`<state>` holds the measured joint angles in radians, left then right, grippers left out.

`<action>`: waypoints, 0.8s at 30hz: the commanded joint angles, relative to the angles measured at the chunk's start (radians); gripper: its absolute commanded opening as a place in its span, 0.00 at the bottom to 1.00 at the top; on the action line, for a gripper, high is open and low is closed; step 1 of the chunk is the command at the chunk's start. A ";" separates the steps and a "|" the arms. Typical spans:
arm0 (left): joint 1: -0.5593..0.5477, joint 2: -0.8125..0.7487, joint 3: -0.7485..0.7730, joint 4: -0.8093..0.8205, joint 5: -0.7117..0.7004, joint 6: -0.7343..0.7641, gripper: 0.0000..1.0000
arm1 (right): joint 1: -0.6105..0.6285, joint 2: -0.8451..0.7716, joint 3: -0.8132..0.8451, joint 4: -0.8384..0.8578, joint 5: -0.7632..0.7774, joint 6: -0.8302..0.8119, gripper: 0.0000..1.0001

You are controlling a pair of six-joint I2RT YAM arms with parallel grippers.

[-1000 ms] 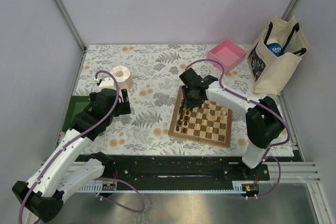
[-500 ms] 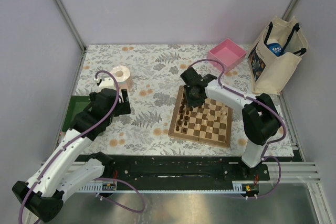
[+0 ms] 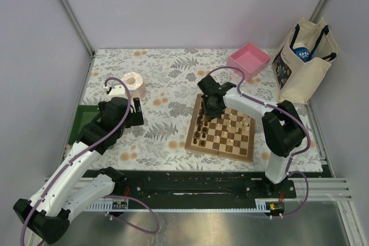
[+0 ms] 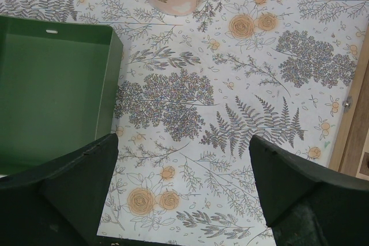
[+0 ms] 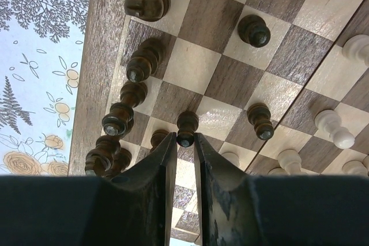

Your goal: Set up the chess pieces on the board

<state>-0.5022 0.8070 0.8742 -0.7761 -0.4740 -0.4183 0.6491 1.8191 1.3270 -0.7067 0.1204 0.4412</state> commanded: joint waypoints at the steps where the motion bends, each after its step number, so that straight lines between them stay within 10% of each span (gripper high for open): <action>1: 0.007 0.000 -0.004 0.015 0.008 0.006 0.99 | -0.008 -0.027 -0.008 0.032 0.019 -0.006 0.25; 24: 0.007 -0.006 -0.006 0.015 0.008 0.006 0.99 | -0.009 0.034 0.063 0.039 -0.007 -0.015 0.26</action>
<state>-0.5014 0.8070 0.8742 -0.7761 -0.4740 -0.4183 0.6464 1.8286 1.3525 -0.6914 0.1162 0.4335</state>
